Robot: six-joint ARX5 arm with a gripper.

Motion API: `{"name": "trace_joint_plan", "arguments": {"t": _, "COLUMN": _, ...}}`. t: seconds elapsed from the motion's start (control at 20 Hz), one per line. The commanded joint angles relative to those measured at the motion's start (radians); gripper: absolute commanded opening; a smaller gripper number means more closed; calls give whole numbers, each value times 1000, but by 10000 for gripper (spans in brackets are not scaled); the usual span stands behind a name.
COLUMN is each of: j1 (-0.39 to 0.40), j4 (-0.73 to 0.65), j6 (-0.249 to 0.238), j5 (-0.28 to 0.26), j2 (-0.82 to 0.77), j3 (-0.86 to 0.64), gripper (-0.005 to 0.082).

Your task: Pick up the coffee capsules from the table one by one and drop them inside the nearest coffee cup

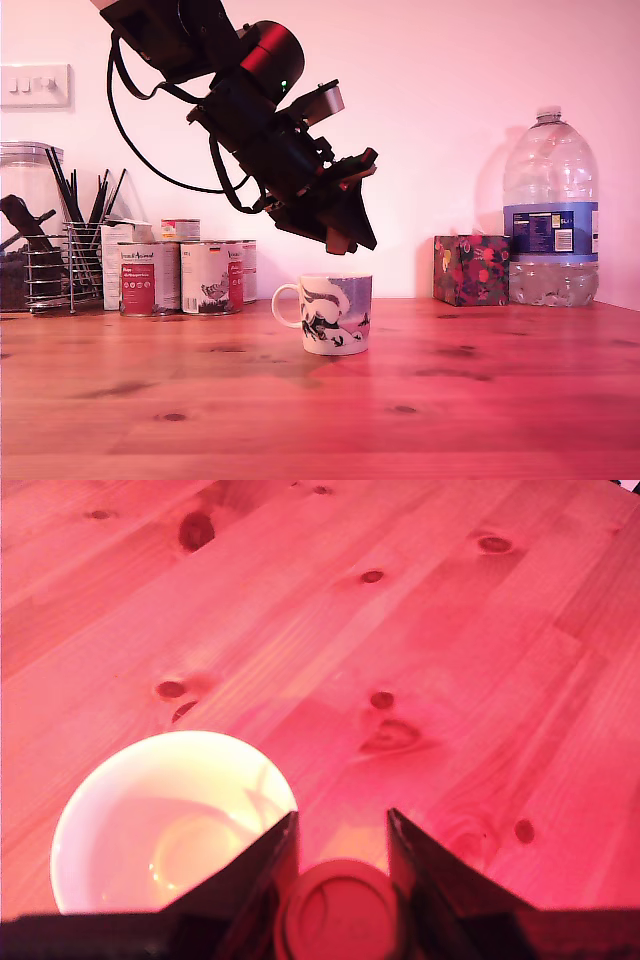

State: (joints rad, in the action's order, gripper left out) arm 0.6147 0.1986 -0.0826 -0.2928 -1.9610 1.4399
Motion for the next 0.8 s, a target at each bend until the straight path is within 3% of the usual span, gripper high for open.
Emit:
{"name": "trace_joint_plan", "arguments": {"t": 0.0, "j1": -5, "j4": 16, "j6": 11, "j5": 6, "j2": 42, "j3": -22, "gripper": 201}}
{"name": "trace_joint_plan", "arguments": {"t": 0.75, "j1": -1, "j4": 39, "j6": 10, "j5": 14, "j2": 43, "j3": -20, "gripper": 198}}
